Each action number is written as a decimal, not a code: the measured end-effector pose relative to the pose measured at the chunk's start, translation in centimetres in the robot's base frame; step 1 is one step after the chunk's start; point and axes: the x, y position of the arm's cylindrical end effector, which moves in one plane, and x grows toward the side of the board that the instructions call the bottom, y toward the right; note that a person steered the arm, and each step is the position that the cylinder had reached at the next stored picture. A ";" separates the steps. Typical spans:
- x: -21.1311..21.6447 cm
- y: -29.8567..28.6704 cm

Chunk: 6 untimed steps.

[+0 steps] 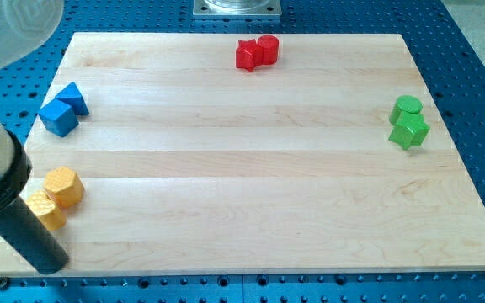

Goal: Push the blue cube into the red star

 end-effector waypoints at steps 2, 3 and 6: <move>-1.4 6.0; -1.1 6.5; -4.4 9.0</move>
